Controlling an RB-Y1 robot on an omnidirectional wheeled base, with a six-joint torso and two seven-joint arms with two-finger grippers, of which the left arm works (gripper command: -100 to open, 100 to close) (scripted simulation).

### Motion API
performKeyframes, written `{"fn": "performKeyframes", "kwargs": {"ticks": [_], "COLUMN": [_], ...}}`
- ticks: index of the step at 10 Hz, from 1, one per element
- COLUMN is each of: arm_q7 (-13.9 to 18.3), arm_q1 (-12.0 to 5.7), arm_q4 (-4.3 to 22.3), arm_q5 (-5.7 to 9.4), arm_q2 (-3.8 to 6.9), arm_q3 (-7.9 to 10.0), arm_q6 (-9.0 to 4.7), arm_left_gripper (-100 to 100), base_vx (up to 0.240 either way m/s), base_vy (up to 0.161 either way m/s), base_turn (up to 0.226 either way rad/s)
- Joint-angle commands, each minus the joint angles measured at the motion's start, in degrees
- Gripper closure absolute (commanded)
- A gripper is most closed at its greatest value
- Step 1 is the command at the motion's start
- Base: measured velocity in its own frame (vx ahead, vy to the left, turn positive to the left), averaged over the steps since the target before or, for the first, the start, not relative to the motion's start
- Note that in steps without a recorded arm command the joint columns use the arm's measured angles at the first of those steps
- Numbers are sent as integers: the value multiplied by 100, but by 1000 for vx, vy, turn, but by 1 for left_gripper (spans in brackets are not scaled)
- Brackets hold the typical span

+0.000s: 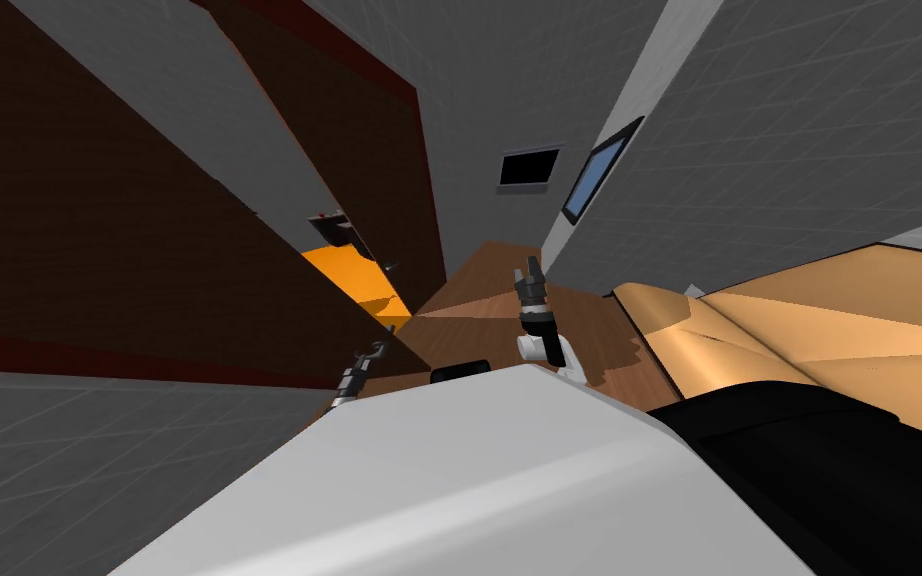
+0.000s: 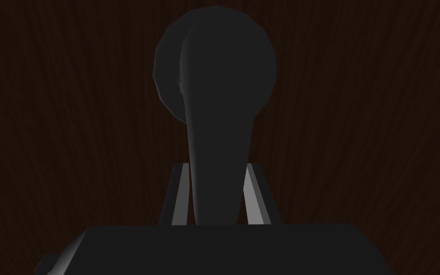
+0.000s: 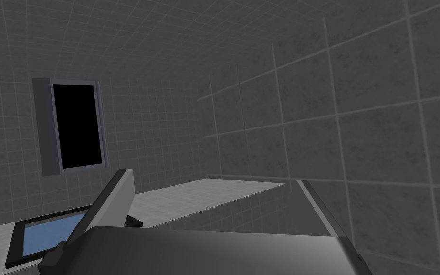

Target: Pull the door open

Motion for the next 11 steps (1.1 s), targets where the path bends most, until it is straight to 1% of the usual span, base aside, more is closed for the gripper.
{"fn": "performKeyframes", "kwargs": {"ticks": [1, 3, 6, 7, 8, 9, 11], "arm_q7": [-34, -92, -197, -197, -253, -273, -350], "arm_q1": [-43, -128, -281, -281, -364, -392, -505], "arm_q4": [-26, -64, -132, -132, -169, -181, -231], "arm_q5": [-17, -16, -14, -14, -13, -13, -11], "arm_q2": [-62, -121, -227, -227, -285, -305, -383], "arm_q3": [18, 78, 186, 186, 244, 264, 344], "arm_q6": [63, 215, 487, 487, 635, 685, 886], "arm_left_gripper": [100, 100, 100, 100, 100, 100, 100], "base_vx": [-153, -190, -215, -143, -146, -174, -193], "base_vy": [39, 58, 74, 64, 66, 82, 67], "base_turn": [-133, -176, -177, -83, -175, -199, -198]}}
